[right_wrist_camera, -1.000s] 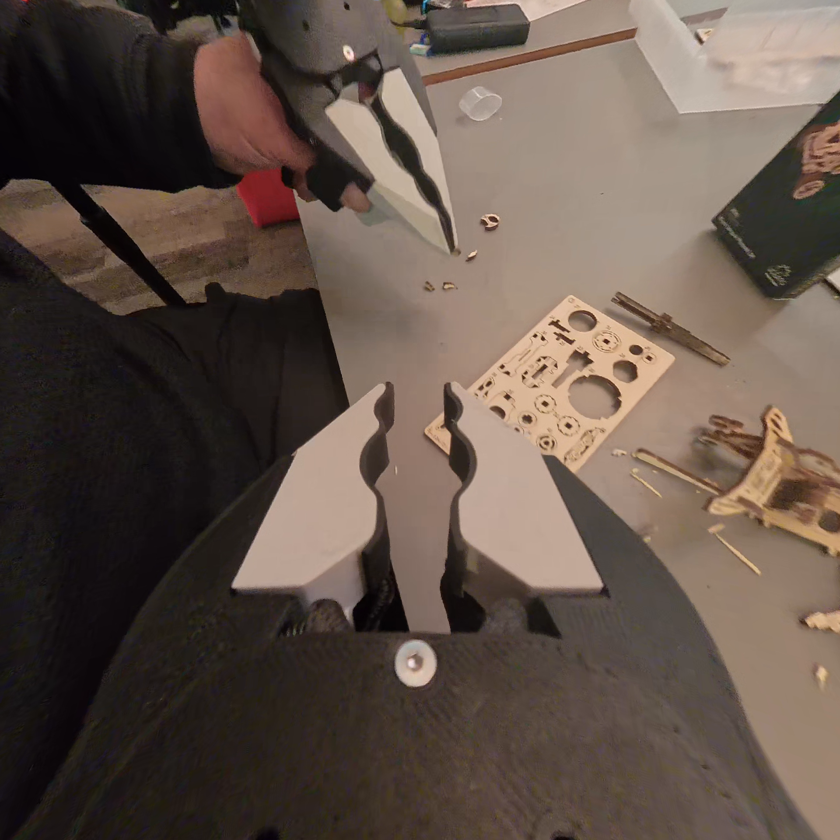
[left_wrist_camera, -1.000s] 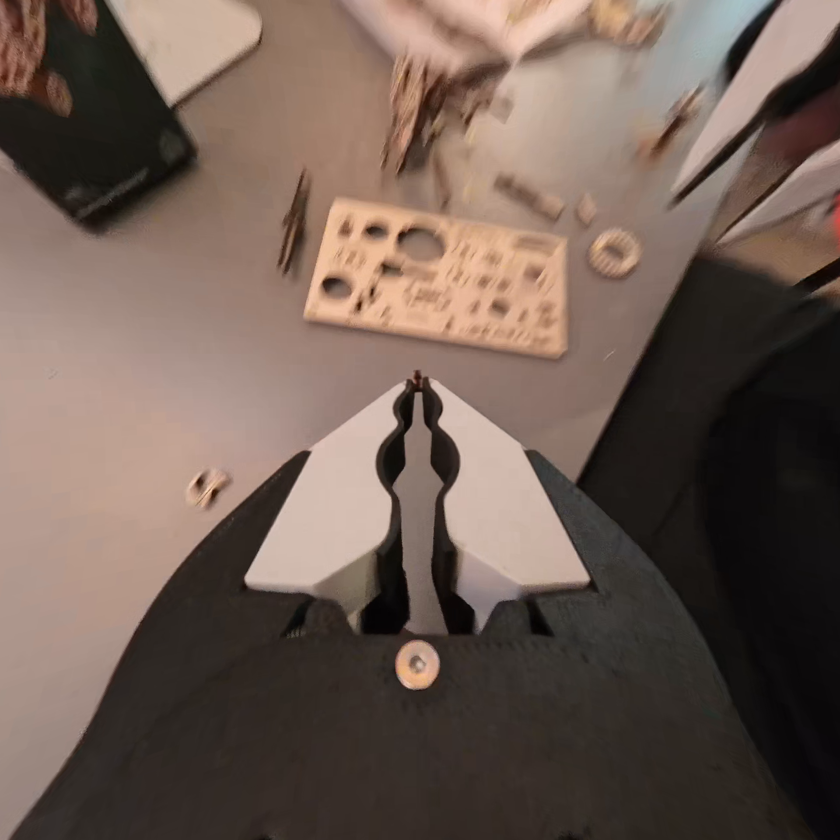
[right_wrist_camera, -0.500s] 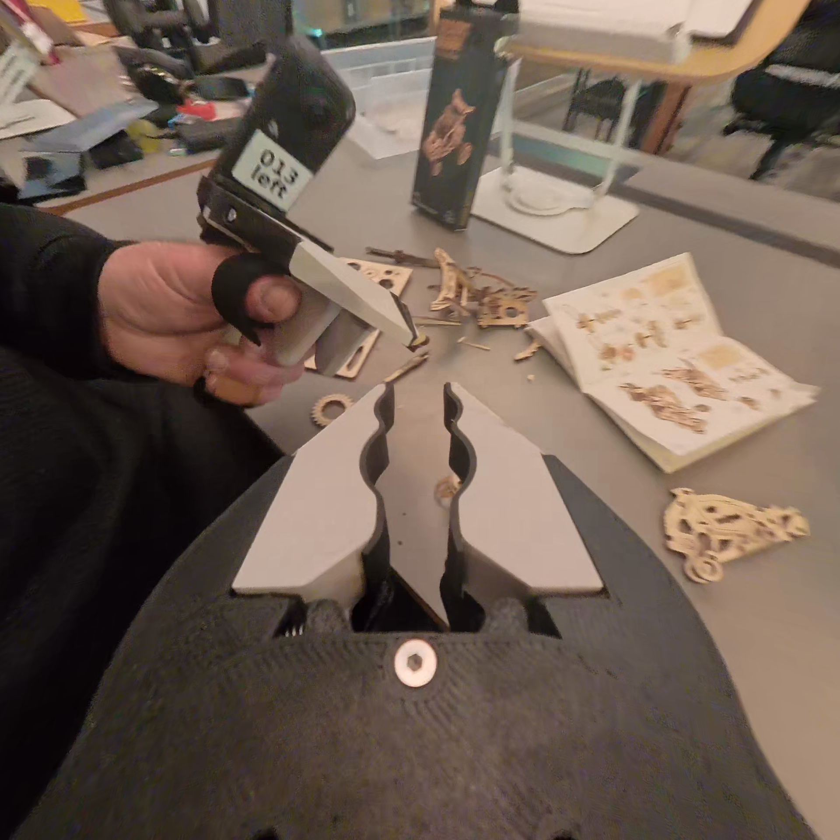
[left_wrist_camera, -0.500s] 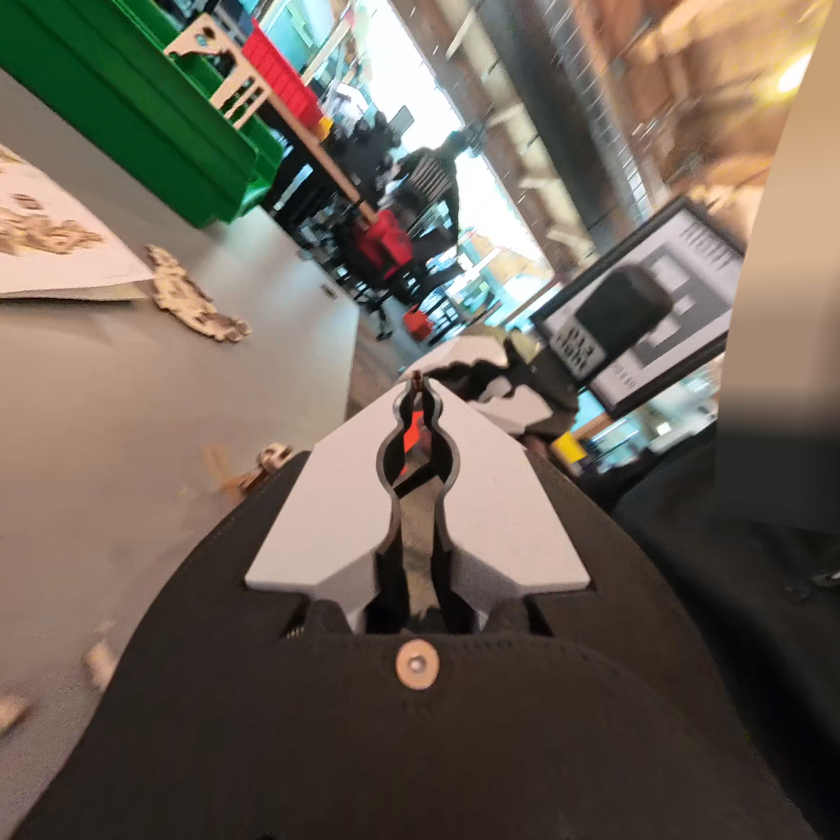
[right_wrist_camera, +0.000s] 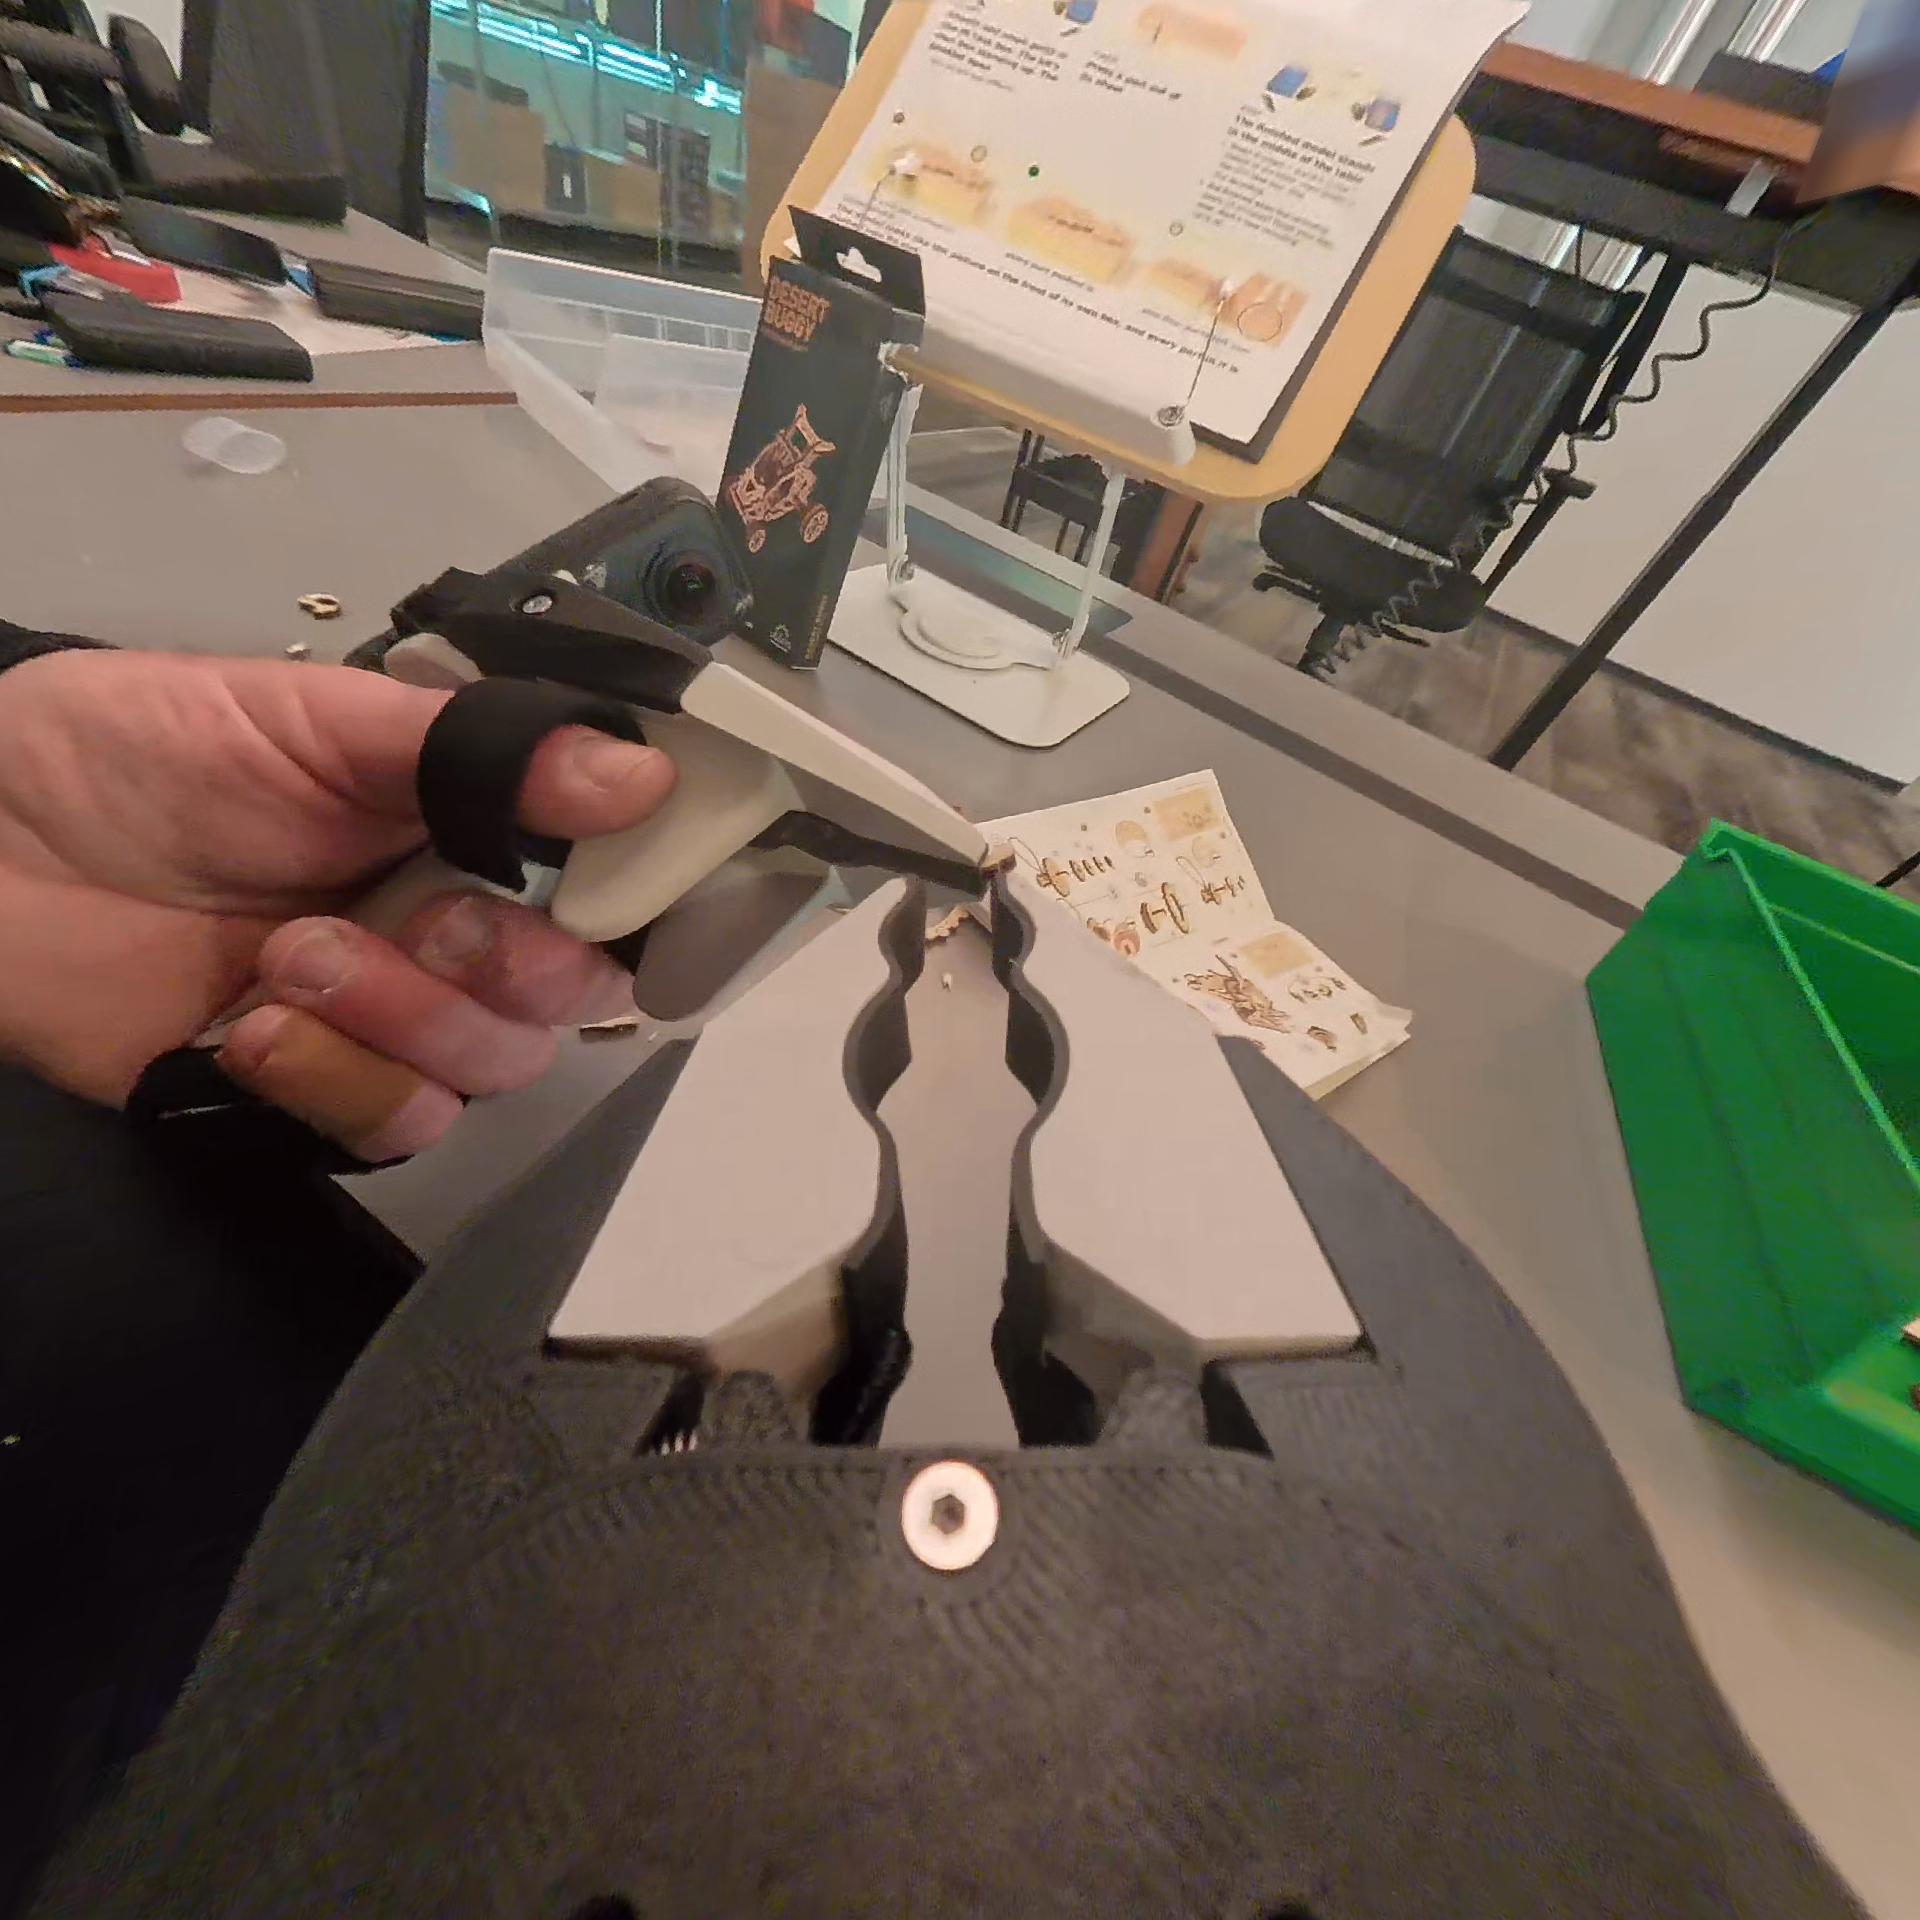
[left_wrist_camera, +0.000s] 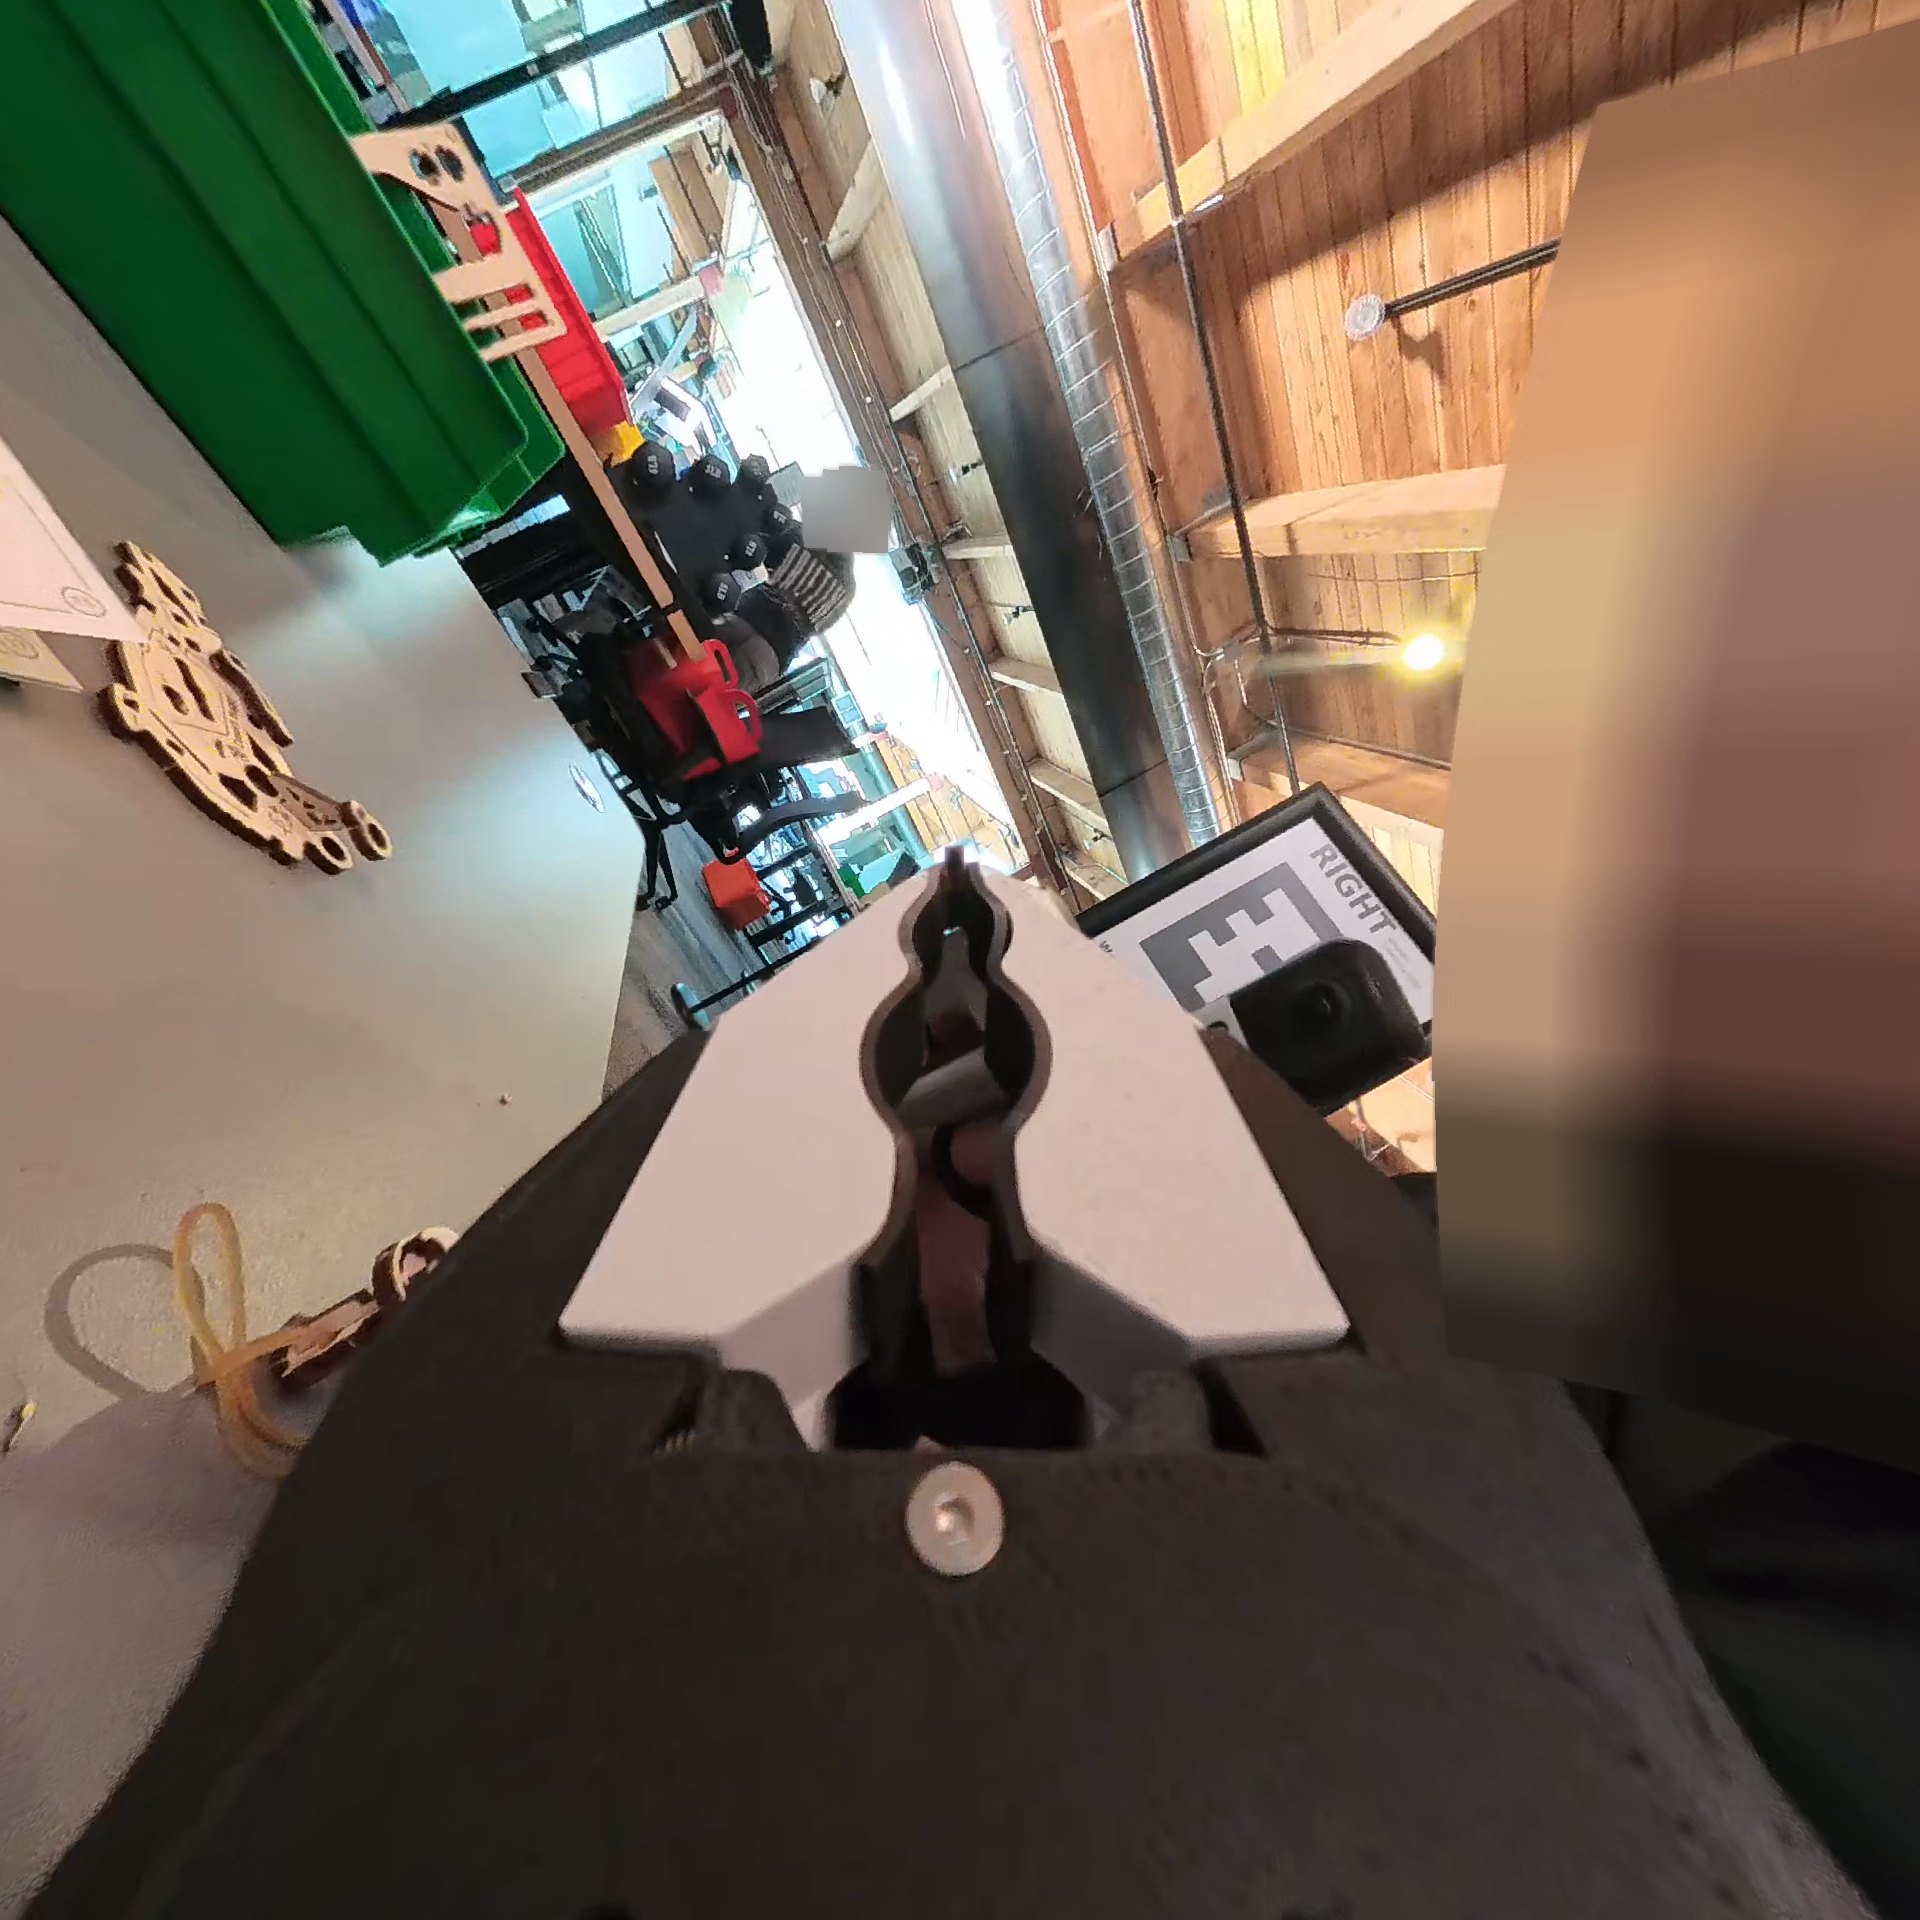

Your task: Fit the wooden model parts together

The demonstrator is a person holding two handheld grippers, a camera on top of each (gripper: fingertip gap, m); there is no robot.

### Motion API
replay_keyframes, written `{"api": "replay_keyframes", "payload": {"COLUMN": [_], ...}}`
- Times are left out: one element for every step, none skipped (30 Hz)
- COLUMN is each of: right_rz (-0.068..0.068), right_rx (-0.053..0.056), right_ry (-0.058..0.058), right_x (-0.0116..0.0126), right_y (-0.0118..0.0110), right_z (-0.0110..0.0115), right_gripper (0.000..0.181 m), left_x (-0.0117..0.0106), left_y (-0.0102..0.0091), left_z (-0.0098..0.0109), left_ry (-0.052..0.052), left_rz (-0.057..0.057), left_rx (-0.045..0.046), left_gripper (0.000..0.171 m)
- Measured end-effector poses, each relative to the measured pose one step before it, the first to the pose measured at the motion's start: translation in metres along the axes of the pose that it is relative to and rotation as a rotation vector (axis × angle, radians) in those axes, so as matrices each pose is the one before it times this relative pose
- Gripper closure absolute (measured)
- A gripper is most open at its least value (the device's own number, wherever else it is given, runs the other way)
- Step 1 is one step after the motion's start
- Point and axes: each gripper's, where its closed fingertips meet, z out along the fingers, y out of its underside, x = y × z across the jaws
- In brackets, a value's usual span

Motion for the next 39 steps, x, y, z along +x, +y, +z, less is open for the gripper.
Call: {"api": "replay_keyframes", "payload": {"right_rz": [-0.0068, -0.0041, -0.0068, -0.0079, -0.0059, -0.0063, -0.0088, -0.0061, -0.0001, 0.0034, 0.0038, 0.0011, -0.0027, -0.004, -0.0002, 0.0076, 0.0092, -0.0004, -0.01, -0.0128, -0.0072, -0.003, -0.0013, 0.0027, 0.0003, -0.0058, -0.0109, -0.0149, -0.0089, -0.0013, -0.0006, -0.0012, 0.0055, 0.0088, 0.0054, -0.0004, 0.0032, 0.0095, 0.0023], "right_rx": [-0.0009, 0.0007, 0.001, 0.0024, 0.0003, -0.0042, -0.0041, -0.0031, -0.0038, -0.0039, -0.0042, -0.0073, -0.0049, -0.0022, -0.0013, 0.0009, 0.003, 0.0018, 0.0027, 0.0041, 0.0043, -0.0008, -0.0004, -0.002, -0.0001, 0.0024, 0.0029, 0.0018, 0.0016, 0.0051, 0.0073, 0.0027, 0.0041, 0.0109, 0.0121, 0.0097, 0.0103, 0.007, 0.0028], "right_ry": [0.0063, -0.0003, -0.0008, -0.0005, -0.0011, -0.0011, -0.0011, -0.0037, -0.0081, -0.0098, -0.0102, -0.0093, -0.007, -0.0067, -0.0091, -0.0105, -0.0076, 0.0021, 0.0114, 0.0102, 0.0073, 0.0035, -0.0019, -0.0069, -0.0024, -0.0011, -0.0012, -0.0026, -0.0072, -0.0129, -0.0178, -0.0199, -0.0219, -0.0223, -0.0181, -0.0132, -0.0128, -0.0129, -0.0096], "right_x": [0.00078, -0.00002, -0.00008, -0.00006, -0.00028, -0.00048, -0.00048, -0.00051, -0.00054, -0.00045, -0.00038, -0.00056, -0.00055, -0.00057, -0.0006, -0.00048, -0.00028, 0.00019, 0.00097, 0.00061, 0.00037, 0.00012, -0.00065, -0.00114, -0.00025, -0.00035, -0.00034, -0.00026, -0.0005, -0.00056, -0.00082, -0.00078, -0.0011, -0.00099, -0.00074, -0.00067, -0.00051, -0.0002, -0.00019], "right_y": [0.00055, 0.00029, 0.0001, -0.00007, 0.00001, 0.00032, 0.00022, 0.00014, 0.00023, 0.00038, 0.00045, 0.0005, 0.0001, 0.00001, -0.00001, -0.00026, -0.00045, -0.00023, -0.0006, -0.00104, -0.00111, -0.00007, 0.00052, 0.00076, 0.00027, 0.0, -0.0001, 0.00012, 0.00029, -0.0002, -0.00035, 0.00052, 0.00022, -0.00062, -0.00086, -0.00124, -0.00161, -0.00106, -0.00028], "right_z": [0.00069, 0.00038, 0.00034, 0.00015, 0.00051, 0.00097, 0.00102, 0.00104, 0.00099, 0.00123, 0.00168, 0.0019, 0.00152, 0.00117, 0.00103, 0.00074, 0.00072, 0.00072, 0.00035, 0.00002, -0.00007, 0.00035, 0.00052, 0.00055, -0.00002, -0.00021, -0.00015, -0.00012, 0.0001, 0.00003, -0.00024, -0.00017, 0.0, -0.00044, -0.00058, -0.00052, -0.00071, -0.00036, 0.0], "right_gripper": [0.174, 0.176, 0.177, 0.177, 0.177, 0.177, 0.177, 0.177, 0.178, 0.178, 0.179, 0.179, 0.179, 0.179, 0.179, 0.179, 0.179, 0.179, 0.177, 0.176, 0.175, 0.174, 0.174, 0.176, 0.177, 0.177, 0.177, 0.177, 0.177, 0.177, 0.177, 0.177, 0.177, 0.177, 0.178, 0.178, 0.178, 0.178, 0.178], "left_x": [-0.00032, -0.00018, -0.00023, 0.00024, -0.00021, -0.00073, -0.00037, -0.00039, -0.00046, -0.00082, -0.001, -0.00085, -0.00024, -0.00031, -0.00039, 0.00014, 0.0001, -0.00035, 0.00031, -0.00065, -0.00067, -0.00039, -0.00047, -0.00102, -0.00006, 0.00019, 0.00004, -0.00038, -0.00023, 0.0006, 0.00038, -0.0005, -0.00001, 0.00105, 0.00099, 0.00148, 0.00174, 0.00097, 0.00002], "left_y": [0.00053, 0.00006, 0.00006, 0.00008, -0.00054, -0.00051, -0.00074, -0.00061, -0.00065, -0.00073, -0.00125, -0.00131, -0.00088, -0.00059, -0.00051, -0.00027, -0.00085, -0.00028, -0.00054, -0.00019, 0.0002, -0.00029, -0.00022, 0.00018, 0.0004, 0.00026, 0.00037, 0.00045, 0.0002, 0.00045, 0.00059, 0.00076, 0.00064, 0.00085, 0.00091, 0.0005, 0.00056, 0.0, 0.00007], "left_z": [-0.00021, -0.00045, -0.00061, -0.00039, -0.00055, -0.00076, -0.0008, -0.00081, -0.00098, -0.00117, -0.0012, -0.00132, -0.00109, -0.00098, -0.00109, -0.00093, -0.00086, -0.00038, -0.00017, -0.00005, -0.0001, -0.00015, -0.00001, -0.00017, -0.00012, 0.00005, -0.00014, -0.00015, -0.00031, -0.00027, -0.00029, -0.00046, -0.0006, -0.00015, 0.00011, 0.00008, 0.00019, 0.00016, -0.00007], "left_ry": [0.0014, 0.0027, 0.0023, 0.0053, 0.0033, 0.0006, 0.0016, 0.002, 0.0007, -0.0031, -0.0041, -0.003, 0.0002, -0.0034, -0.0035, -0.0003, -0.0037, -0.0047, 0.005, 0.0002, -0.0012, 0.0023, 0.0007, -0.0024, 0.0053, 0.0056, 0.0026, 0.0006, 0.0032, 0.0107, 0.0095, 0.0033, 0.0056, 0.009, 0.0036, 0.008, 0.0113, 0.0045, 0.0004], "left_rz": [-0.0038, -0.0088, -0.0075, -0.0067, -0.0106, -0.0074, -0.0036, -0.0044, -0.0048, -0.0017, 0.0017, -0.0002, -0.001, 0.0032, 0.0037, 0.0008, 0.0046, 0.0057, -0.0053, -0.0071, 0.0002, -0.0077, -0.0072, -0.001, -0.006, -0.0097, -0.0043, -0.0053, -0.0082, -0.0107, -0.0141, -0.0114, -0.0083, -0.0058, -0.0001, -0.0009, -0.0058, -0.0038, -0.0008], "left_rx": [0.00076, 0.00425, 0.00326, 0.00409, 0.00778, 0.00755, 0.0074, 0.00654, 0.0068, 0.00518, 0.00557, 0.00476, 0.00248, 0.00105, -0.00024, -0.00049, 0.00418, 0.0028, 0.00351, 0.00149, 0.00119, 0.00489, 0.00298, 0.00024, -0.00231, 0.00022, -0.00005, -0.0019, -0.00153, -0.00305, -0.00306, -0.00216, -0.00171, -0.00331, -0.00377, -0.00522, -0.00609, -0.00118, -0.00038], "left_gripper": [0.17, 0.17, 0.17, 0.17, 0.17, 0.17, 0.17, 0.17, 0.17, 0.17, 0.17, 0.17, 0.17, 0.17, 0.17, 0.17, 0.17, 0.17, 0.17, 0.17, 0.17, 0.17, 0.17, 0.17, 0.17, 0.17, 0.17, 0.17, 0.17, 0.17, 0.171, 0.171, 0.171, 0.17, 0.17, 0.17, 0.17, 0.17, 0.17]}}
